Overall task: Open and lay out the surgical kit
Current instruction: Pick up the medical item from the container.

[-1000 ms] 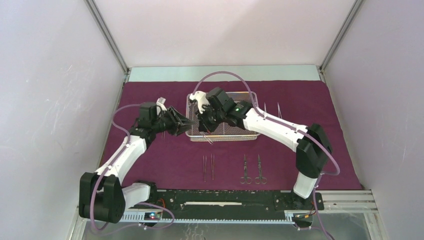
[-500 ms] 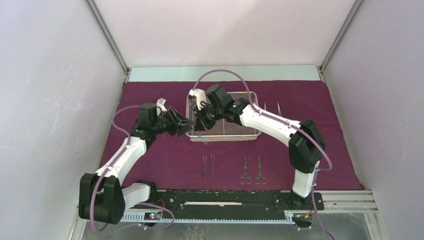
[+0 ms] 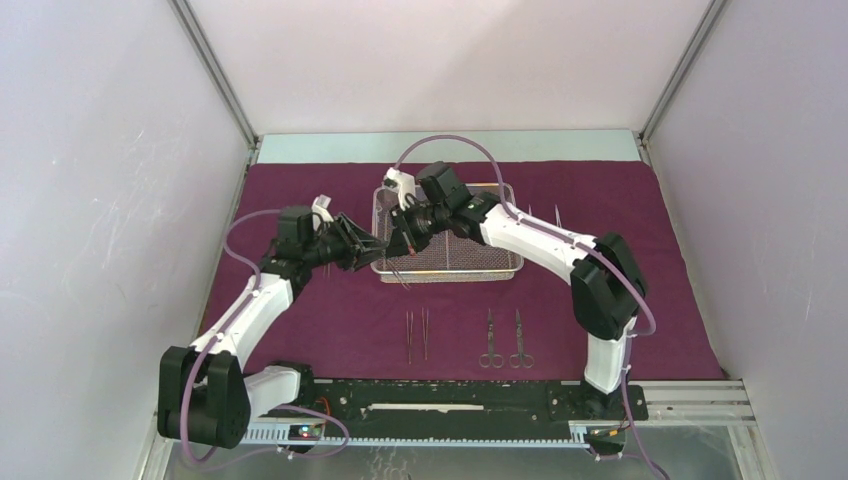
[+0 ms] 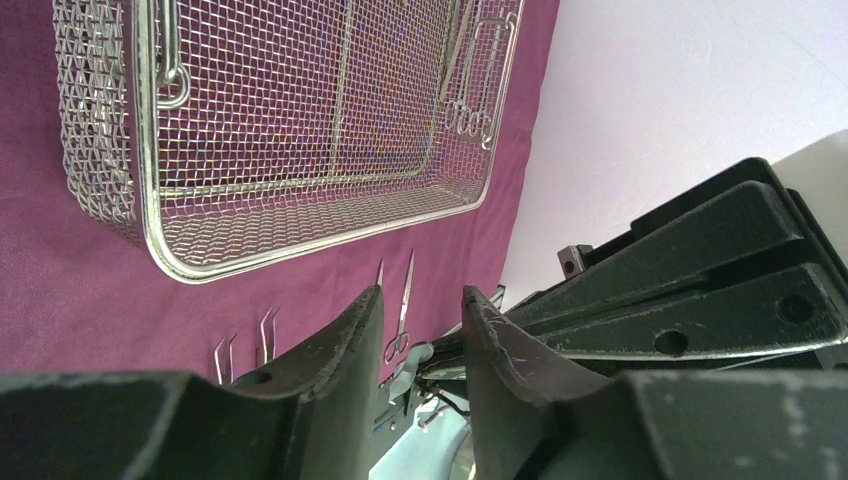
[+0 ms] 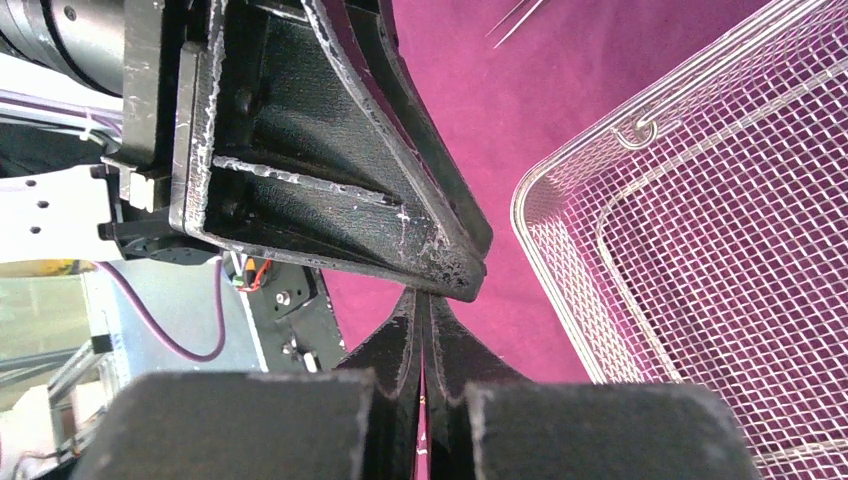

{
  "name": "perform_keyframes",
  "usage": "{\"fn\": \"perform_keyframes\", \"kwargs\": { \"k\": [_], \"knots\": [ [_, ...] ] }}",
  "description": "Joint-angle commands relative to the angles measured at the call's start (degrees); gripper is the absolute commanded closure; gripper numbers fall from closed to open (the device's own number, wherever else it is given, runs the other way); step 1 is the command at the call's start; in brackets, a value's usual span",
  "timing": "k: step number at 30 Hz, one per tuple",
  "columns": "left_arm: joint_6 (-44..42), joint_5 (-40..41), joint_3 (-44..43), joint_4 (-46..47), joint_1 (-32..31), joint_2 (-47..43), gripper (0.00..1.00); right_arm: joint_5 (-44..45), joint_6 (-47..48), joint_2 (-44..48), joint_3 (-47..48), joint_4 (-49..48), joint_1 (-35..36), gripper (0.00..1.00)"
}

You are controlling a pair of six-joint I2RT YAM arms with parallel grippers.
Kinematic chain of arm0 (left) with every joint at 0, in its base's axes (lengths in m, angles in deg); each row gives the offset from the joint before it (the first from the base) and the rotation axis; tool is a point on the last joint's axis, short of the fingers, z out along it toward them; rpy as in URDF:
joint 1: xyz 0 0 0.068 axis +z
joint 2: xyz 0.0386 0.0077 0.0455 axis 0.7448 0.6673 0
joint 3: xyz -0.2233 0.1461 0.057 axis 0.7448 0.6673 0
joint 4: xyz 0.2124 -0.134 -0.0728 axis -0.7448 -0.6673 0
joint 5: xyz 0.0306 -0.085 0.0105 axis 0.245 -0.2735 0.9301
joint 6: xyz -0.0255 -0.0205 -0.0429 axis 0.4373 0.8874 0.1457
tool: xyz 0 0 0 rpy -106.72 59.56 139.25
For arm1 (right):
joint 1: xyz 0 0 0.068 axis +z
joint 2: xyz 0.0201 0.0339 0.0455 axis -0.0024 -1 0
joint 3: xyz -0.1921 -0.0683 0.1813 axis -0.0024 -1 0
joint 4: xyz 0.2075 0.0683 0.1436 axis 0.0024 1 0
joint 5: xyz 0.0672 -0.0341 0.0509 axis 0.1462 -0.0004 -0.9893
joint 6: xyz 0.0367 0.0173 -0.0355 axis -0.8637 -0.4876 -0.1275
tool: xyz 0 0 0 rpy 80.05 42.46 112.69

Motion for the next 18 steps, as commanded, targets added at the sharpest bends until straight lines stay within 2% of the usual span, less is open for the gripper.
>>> {"fn": "perform_keyframes", "kwargs": {
  "k": [1,8,13,18],
  "knots": [
    [-1.7,-0.65,1.53,2.04,-0.24,-0.36,0.63,-2.43,-4.56,-0.58,1.11,-4.05,-0.8,1.0],
    [-2.81,-0.06,1.48,1.47,-0.8,0.36,0.67,-3.04,-7.3,-1.54,1.2,-4.89,-1.57,1.0],
    [-3.64,0.6,1.3,0.82,-1.09,0.92,0.75,-3.31,-8.55,-1.81,1.2,-5.64,-1.84,1.0],
    [-4.09,1.09,1.31,0.72,-1.46,1.32,0.78,-3.08,-9.39,-2.83,2.13,-4.89,-1.86,1.0]
  ]
}}
